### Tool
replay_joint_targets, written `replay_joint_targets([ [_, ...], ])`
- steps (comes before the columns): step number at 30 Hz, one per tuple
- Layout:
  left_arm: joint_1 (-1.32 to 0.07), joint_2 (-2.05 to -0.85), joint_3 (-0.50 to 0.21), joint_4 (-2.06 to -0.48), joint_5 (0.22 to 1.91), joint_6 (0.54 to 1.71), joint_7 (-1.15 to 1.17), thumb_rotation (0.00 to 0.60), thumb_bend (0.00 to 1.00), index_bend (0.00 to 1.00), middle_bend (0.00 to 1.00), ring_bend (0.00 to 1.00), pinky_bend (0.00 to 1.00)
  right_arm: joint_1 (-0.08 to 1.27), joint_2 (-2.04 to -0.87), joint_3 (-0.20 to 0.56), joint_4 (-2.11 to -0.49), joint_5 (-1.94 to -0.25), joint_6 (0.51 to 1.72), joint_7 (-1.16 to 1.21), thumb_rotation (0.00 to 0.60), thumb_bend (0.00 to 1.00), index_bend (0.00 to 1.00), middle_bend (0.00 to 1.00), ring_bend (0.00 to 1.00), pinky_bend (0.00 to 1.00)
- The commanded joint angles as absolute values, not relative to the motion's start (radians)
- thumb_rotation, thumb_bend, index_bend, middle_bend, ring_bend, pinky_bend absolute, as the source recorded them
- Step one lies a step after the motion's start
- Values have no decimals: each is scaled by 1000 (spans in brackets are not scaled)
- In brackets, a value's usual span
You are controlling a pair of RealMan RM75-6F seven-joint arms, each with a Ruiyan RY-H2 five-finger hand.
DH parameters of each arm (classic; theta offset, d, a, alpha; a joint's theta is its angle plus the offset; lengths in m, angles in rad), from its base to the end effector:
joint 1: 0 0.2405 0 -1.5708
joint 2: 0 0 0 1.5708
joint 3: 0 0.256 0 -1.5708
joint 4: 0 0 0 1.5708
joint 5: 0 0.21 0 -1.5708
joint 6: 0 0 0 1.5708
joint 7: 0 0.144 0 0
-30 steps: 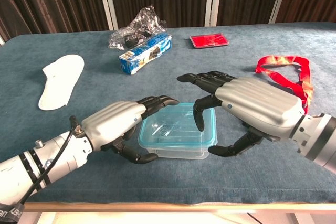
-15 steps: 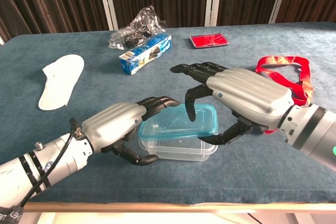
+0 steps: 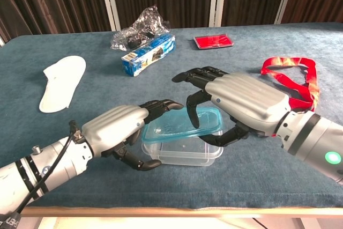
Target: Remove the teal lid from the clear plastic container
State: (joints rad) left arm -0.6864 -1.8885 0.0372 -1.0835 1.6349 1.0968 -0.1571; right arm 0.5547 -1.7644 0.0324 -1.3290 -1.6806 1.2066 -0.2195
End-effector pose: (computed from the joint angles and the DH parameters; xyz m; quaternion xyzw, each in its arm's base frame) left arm -0.1416 0.2693 -0.1170 -0.7843 -0.3607 -0.4510 0.2265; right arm -0.1377 -0.2524 -0.0661 0.7720 -0.2636 0.4764 0.3280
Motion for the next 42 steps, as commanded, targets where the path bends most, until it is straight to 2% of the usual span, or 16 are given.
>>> replay_joint_targets([
  [1, -690, -1877, 45, -1094, 1652, 1108, -188, 600, 350, 0, 517, 307, 294, 552, -1766, 34, -1329, -1695, 1235, -210, 600, 678, 757, 213, 14, 0],
  [3, -690, -1877, 46, -1088, 1665, 1126, -197, 600, 350, 0, 398, 176, 204, 551, -1761, 37, -1335, -1700, 1250, -208, 600, 679, 766, 219, 19, 0],
  [6, -689, -1882, 43, -1079, 1677, 1153, -214, 600, 345, 0, 255, 45, 121, 550, -1751, 42, -1346, -1702, 1262, -214, 600, 680, 768, 223, 22, 0],
  [10, -684, -1889, 38, -1065, 1683, 1178, -212, 600, 330, 0, 79, 0, 27, 549, -1736, 51, -1362, -1698, 1273, -211, 600, 680, 769, 224, 24, 0],
  [13, -679, -1895, 29, -1051, 1685, 1201, -204, 600, 324, 0, 9, 0, 1, 550, -1727, 58, -1372, -1697, 1281, -207, 600, 680, 770, 227, 29, 0],
  [22, -669, -1886, 21, -1039, 1683, 1228, -175, 600, 316, 0, 0, 0, 0, 551, -1701, 88, -1389, -1694, 1316, -204, 600, 680, 778, 238, 40, 0],
  [28, -647, -1834, 18, -1071, 1691, 1280, -128, 600, 327, 0, 0, 0, 0, 545, -1647, 121, -1411, -1693, 1358, -214, 600, 679, 781, 244, 43, 0],
  [36, -586, -1687, 20, -1173, 1688, 1367, -55, 600, 331, 0, 0, 0, 0, 526, -1511, 194, -1435, -1681, 1435, -269, 600, 680, 784, 244, 43, 0],
  [42, -511, -1547, 54, -1284, 1672, 1413, 10, 600, 333, 0, 0, 0, 0, 552, -1527, 224, -1300, -1574, 1335, -299, 600, 680, 788, 244, 46, 0],
])
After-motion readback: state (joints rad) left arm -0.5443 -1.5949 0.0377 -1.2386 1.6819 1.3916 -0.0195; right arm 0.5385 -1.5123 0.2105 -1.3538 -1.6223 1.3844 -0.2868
